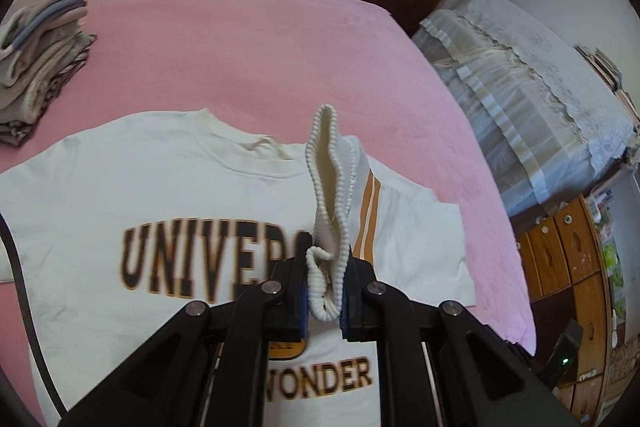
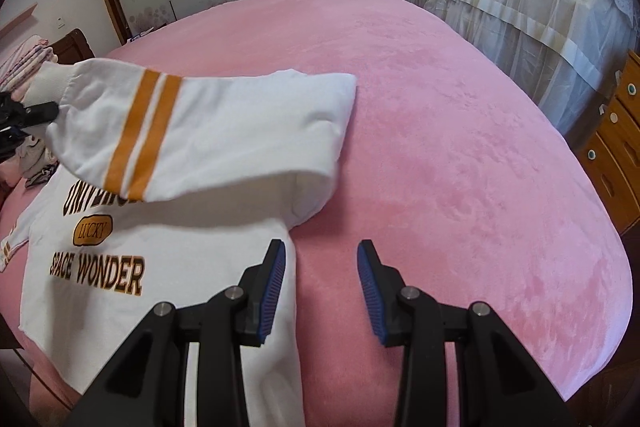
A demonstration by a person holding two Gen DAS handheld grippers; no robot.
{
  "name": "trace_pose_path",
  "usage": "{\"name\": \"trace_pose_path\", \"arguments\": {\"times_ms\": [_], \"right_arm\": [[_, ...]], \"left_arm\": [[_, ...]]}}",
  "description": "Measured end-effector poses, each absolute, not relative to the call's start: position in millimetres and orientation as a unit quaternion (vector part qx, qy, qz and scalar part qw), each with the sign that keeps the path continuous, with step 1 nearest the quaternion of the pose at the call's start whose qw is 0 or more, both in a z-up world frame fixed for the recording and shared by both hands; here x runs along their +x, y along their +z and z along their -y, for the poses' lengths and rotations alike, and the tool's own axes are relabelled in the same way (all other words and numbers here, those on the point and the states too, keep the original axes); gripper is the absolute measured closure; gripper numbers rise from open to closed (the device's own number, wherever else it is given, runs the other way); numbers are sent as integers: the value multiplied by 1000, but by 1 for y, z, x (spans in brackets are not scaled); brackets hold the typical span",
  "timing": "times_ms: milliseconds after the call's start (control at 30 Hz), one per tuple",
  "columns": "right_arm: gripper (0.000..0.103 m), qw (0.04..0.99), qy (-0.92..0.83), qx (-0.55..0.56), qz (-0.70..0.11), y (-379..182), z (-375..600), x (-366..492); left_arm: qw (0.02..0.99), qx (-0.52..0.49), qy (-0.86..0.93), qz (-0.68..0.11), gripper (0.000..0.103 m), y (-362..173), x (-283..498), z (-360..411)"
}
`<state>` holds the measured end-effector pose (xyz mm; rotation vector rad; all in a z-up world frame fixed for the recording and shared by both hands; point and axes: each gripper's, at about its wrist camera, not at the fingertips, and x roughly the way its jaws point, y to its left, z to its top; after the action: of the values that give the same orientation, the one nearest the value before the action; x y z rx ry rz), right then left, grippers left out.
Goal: Fold small clothes
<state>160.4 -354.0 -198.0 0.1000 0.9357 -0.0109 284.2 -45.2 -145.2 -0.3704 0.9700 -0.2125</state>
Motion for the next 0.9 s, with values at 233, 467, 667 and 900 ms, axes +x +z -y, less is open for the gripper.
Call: {"name": "trace_pose_path", "arguments": {"times_ms": [233,467,667,900], "right_arm": [[65,886,-2,27,-462,-207,343,187],[65,877,1,17,-481,-226,341,209],[80,884,-14,4,-467,-229,328,216],[89,886,-53,-58,-456,-232,303,216]], "left_arm": [[847,-197,-67,-489,94,-183,284,-3],[849,-186,-60,-490,94,-195,297,-7],[856,-188,-49,-478,94,-191,305,-14],[848,-224,-13,-481,94,-214,314,-45]]}}
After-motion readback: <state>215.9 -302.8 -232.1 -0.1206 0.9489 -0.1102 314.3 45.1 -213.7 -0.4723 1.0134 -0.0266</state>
